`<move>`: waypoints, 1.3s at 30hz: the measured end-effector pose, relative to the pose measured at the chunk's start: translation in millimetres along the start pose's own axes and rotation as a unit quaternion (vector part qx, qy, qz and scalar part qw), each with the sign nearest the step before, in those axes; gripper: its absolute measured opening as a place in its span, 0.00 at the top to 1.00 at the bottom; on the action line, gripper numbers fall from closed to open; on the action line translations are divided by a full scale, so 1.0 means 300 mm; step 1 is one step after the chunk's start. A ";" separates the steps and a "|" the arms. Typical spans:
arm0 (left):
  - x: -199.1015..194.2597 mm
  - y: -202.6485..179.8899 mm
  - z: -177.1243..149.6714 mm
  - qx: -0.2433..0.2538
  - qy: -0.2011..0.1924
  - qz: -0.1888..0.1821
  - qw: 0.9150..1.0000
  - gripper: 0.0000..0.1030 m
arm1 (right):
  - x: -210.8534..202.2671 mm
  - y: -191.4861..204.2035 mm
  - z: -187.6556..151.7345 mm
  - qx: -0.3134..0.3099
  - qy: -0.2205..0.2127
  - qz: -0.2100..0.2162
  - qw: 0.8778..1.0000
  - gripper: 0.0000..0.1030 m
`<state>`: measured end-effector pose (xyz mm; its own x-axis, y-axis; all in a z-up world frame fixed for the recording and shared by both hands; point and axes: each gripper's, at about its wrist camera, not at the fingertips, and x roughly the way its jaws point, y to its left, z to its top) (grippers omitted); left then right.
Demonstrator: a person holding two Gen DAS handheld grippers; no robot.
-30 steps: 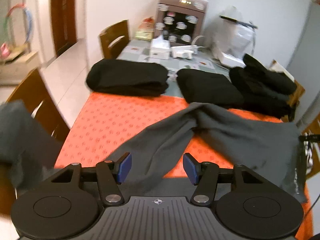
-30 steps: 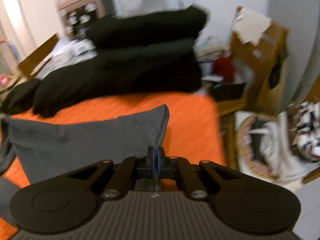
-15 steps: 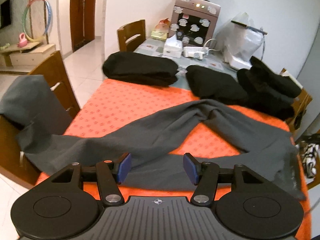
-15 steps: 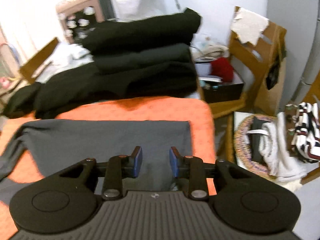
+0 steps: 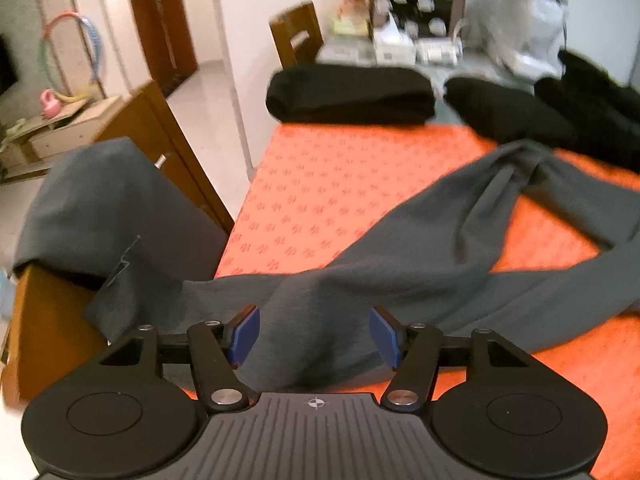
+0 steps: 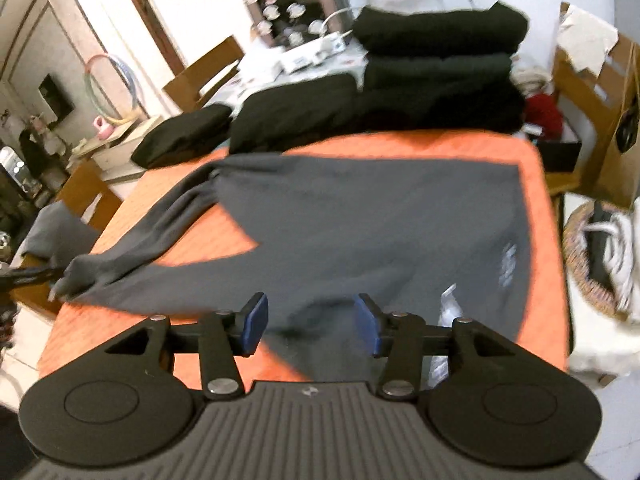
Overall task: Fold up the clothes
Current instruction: 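Pull the sweatshirt flat across the cloth with both tools and release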
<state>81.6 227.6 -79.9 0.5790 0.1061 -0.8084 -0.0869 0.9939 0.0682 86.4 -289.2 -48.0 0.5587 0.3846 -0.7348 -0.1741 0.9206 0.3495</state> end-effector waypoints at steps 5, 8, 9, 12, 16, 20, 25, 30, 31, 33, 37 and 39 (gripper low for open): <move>0.110 0.028 0.005 0.074 0.033 -0.039 0.996 0.39 | -0.002 0.142 -0.082 0.035 -0.001 -0.014 0.999 0.47; 0.142 0.035 0.015 0.110 0.027 -0.036 0.993 0.91 | 0.002 0.209 -0.128 0.056 -0.005 -0.032 0.998 0.47; 0.140 0.045 0.027 0.116 0.016 -0.038 0.992 0.95 | 0.005 0.225 -0.140 0.061 -0.006 -0.036 0.997 0.47; 0.108 0.078 0.091 0.127 -0.035 -0.030 0.991 0.96 | 0.008 0.281 -0.176 0.075 -0.008 -0.051 0.996 0.47; 0.058 0.146 0.253 0.118 -0.099 -0.019 0.988 0.96 | 0.005 0.335 -0.215 0.096 -0.016 -0.066 0.993 0.47; 0.060 0.201 0.442 0.119 -0.145 -0.002 0.982 0.96 | 0.014 0.364 -0.233 0.114 -0.024 -0.075 0.990 0.47; 0.144 0.232 0.619 0.093 -0.158 0.021 0.983 0.79 | 0.032 0.391 -0.236 0.123 -0.034 -0.082 0.988 0.47; 0.152 0.219 0.641 0.086 -0.168 0.010 0.982 0.33 | 0.039 0.396 -0.230 0.120 -0.040 -0.086 0.988 0.47; 0.147 0.211 0.630 0.090 -0.167 0.006 0.982 0.30 | 0.037 0.391 -0.231 0.121 -0.042 -0.088 0.988 0.47; 0.130 0.194 0.604 0.096 -0.165 -0.012 0.982 0.27 | 0.030 0.376 -0.236 0.125 -0.046 -0.091 0.987 0.47; 0.085 0.142 0.529 0.111 -0.157 -0.043 0.980 0.27 | 0.018 0.319 -0.249 0.131 -0.045 -0.110 0.984 0.47; 0.061 0.109 0.482 0.120 -0.155 -0.051 0.979 0.27 | 0.011 0.281 -0.258 0.131 -0.044 -0.126 0.982 0.47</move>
<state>206.4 266.5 -7.9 0.7959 -0.0268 -0.6048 0.1559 0.9744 0.1620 10.7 -205.2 -65.9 0.6277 0.1290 -0.7677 0.1863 0.9326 0.3091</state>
